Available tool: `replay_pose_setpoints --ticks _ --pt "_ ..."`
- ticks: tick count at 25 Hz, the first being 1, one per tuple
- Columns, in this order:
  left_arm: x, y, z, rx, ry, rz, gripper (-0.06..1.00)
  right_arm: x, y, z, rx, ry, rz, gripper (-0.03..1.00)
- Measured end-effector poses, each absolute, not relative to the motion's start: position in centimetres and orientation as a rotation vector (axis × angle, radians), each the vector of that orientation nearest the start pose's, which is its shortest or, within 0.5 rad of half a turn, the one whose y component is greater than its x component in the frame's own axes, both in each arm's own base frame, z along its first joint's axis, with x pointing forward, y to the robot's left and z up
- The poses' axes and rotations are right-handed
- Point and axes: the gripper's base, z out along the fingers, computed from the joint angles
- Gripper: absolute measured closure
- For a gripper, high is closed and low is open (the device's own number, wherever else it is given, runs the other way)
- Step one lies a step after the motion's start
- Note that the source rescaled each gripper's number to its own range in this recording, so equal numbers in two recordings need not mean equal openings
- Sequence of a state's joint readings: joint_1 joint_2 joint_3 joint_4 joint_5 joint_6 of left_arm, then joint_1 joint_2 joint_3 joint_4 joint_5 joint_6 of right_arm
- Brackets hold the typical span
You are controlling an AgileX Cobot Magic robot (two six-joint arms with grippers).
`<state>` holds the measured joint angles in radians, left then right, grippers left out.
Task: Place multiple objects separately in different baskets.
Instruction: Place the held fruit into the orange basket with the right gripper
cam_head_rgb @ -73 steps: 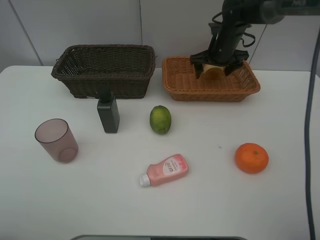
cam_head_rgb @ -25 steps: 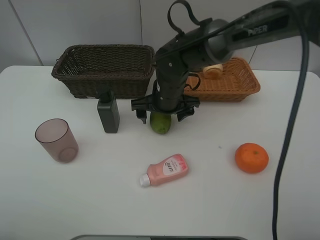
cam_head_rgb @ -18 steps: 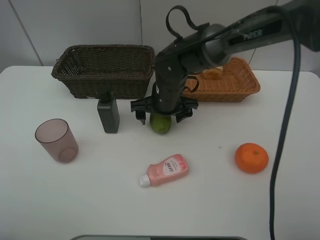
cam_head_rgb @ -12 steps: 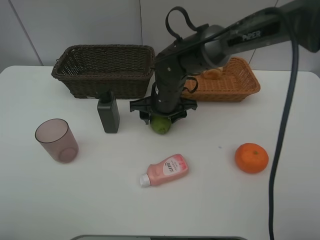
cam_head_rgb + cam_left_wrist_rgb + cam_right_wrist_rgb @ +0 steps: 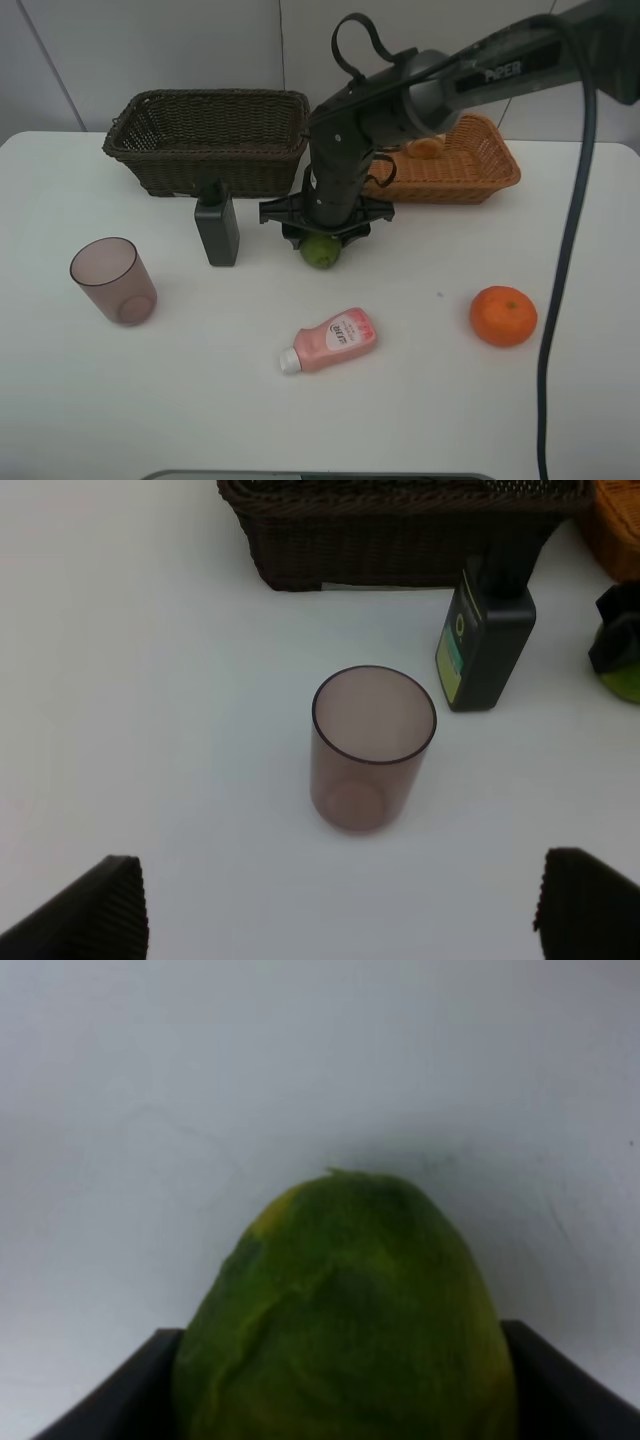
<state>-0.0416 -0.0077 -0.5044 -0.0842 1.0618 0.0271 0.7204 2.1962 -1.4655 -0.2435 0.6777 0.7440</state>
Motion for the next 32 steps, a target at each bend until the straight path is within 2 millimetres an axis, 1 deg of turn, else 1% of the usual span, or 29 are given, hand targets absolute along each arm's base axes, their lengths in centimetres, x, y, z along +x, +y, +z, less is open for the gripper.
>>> replay_pose_setpoints --ticks 7,10,16,20,25,28,32 --pt "-0.7 -0.6 27.9 0.074 2.031 -0.11 -0.06 33.5 27.6 11.0 -0.207 2.833 0.051 0.82" --pt "-0.7 -0.6 27.9 0.074 2.031 -0.11 -0.06 33.4 27.5 11.6 -0.232 2.837 0.04 0.82" --pt "-0.7 -0.6 27.9 0.074 2.031 -0.11 -0.06 32.7 26.5 15.4 -0.377 2.836 -0.005 0.82" --pt "-0.7 -0.6 27.9 0.074 2.031 -0.11 -0.06 32.6 24.8 17.4 -0.421 2.875 -0.039 0.82" --pt "-0.7 -0.6 27.9 0.074 2.031 -0.11 -0.06 33.3 21.8 19.3 -0.417 2.928 -0.089 0.82" --pt "-0.7 -0.6 27.9 0.074 2.031 -0.11 -0.06 33.9 20.0 20.0 -0.394 2.945 -0.112 0.82" --pt "-0.7 -0.6 27.9 0.074 2.031 -0.11 -0.06 35.1 17.4 20.0 -0.327 2.968 -0.135 0.82"
